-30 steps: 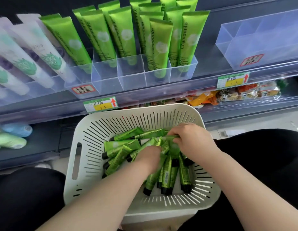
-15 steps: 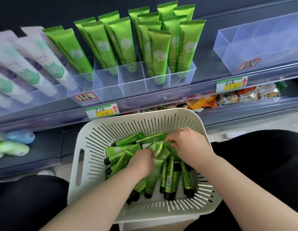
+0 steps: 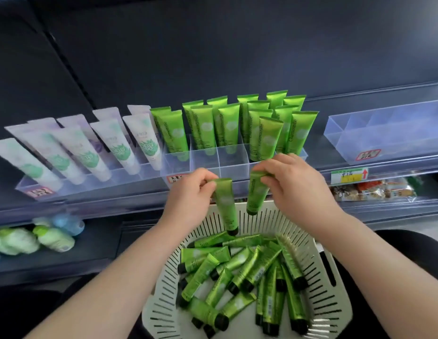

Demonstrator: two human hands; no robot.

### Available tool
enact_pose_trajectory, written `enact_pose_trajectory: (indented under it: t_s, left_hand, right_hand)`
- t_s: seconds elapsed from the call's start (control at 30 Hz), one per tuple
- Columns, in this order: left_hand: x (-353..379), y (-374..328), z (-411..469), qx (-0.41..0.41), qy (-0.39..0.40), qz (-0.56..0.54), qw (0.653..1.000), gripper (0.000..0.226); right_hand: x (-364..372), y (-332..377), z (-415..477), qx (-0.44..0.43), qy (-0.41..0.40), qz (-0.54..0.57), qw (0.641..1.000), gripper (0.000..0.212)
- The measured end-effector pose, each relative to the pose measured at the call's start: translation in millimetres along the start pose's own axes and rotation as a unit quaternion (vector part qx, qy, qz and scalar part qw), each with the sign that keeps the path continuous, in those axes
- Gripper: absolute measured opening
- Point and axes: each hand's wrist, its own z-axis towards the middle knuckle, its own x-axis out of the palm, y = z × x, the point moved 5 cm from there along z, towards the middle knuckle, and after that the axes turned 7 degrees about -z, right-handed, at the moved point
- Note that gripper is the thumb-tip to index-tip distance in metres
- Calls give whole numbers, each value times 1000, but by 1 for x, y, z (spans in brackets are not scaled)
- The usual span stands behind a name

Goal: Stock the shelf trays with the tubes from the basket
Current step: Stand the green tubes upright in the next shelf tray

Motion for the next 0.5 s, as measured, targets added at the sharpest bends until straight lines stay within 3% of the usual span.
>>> enact_pose_trajectory:
  t_s: [0.27,0.5]
  left_hand:
    - [-54,-75,38,95,-148,-69,982,24]
    - [-46,-98,80,109,-170,8,979,22]
  right_hand:
    - [-31,16,36,-20,-67,-46,996,23]
    - [-38,4,35,-14,-51,-49,997,24]
